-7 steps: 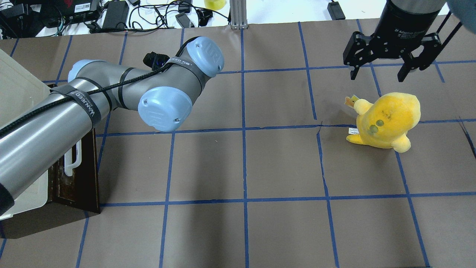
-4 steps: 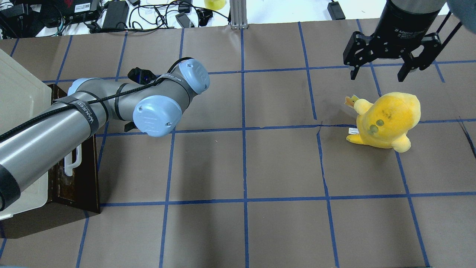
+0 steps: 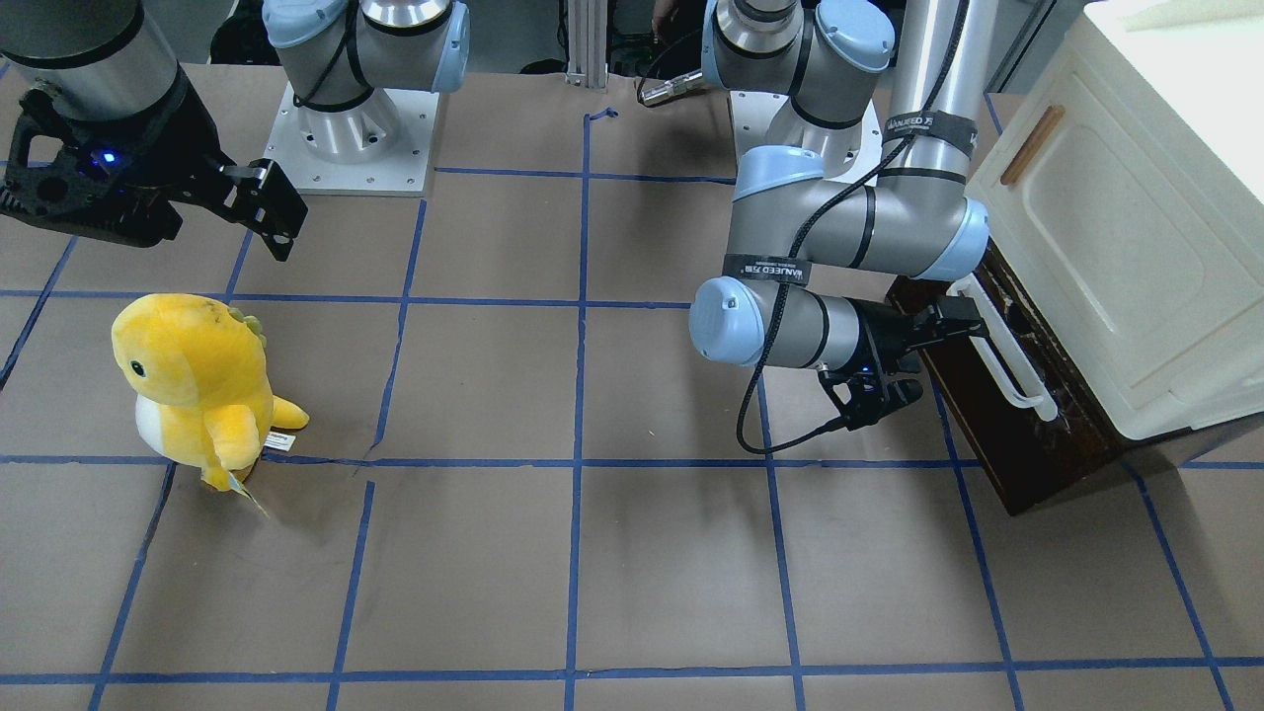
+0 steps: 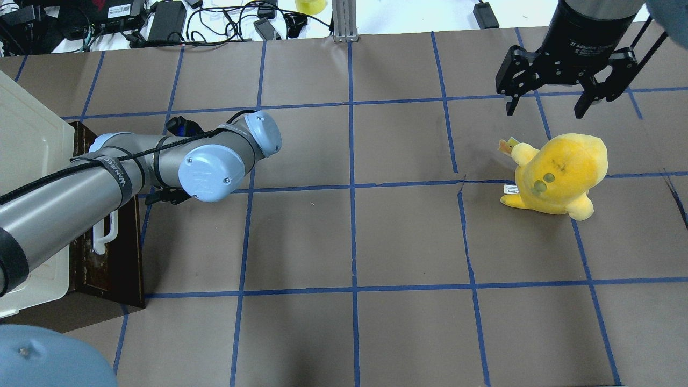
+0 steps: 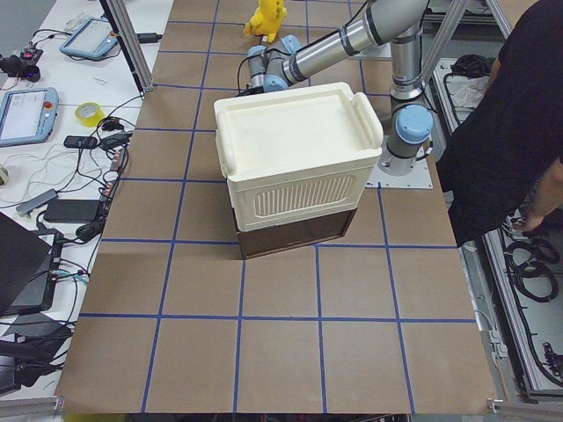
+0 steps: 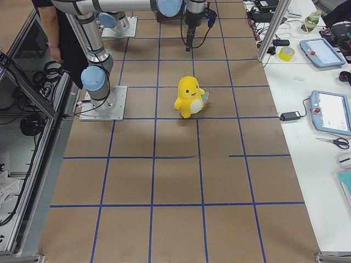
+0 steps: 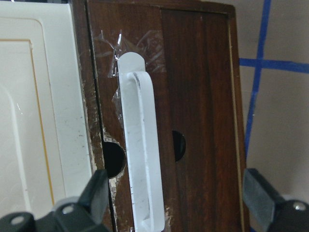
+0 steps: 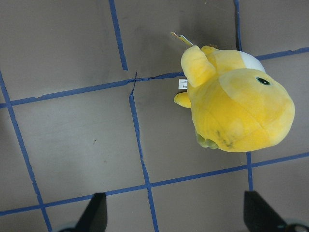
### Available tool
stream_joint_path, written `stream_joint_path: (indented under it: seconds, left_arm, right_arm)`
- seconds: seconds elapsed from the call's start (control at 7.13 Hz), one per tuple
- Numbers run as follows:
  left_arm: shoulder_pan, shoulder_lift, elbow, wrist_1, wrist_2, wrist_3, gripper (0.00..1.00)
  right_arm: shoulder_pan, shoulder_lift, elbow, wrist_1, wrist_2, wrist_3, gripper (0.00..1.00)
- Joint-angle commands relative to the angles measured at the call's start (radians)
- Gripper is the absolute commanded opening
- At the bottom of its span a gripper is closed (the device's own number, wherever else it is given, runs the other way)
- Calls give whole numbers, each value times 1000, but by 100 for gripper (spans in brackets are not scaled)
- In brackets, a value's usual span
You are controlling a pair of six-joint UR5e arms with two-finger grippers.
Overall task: Pull drawer sideways
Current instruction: 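Lower the left gripper around the white handle and close it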
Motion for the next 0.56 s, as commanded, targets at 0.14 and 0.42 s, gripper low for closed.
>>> stream_joint_path:
  seconds: [0.14,0.42]
  left_arm:
    - [9,-21,-54,-9,142,-37,100]
    - [14,-33,-61,-9,161,-57,100]
  right_arm:
    - [0,0,0,0,0,0,100]
    - [-2,0,0,0,0,0,100]
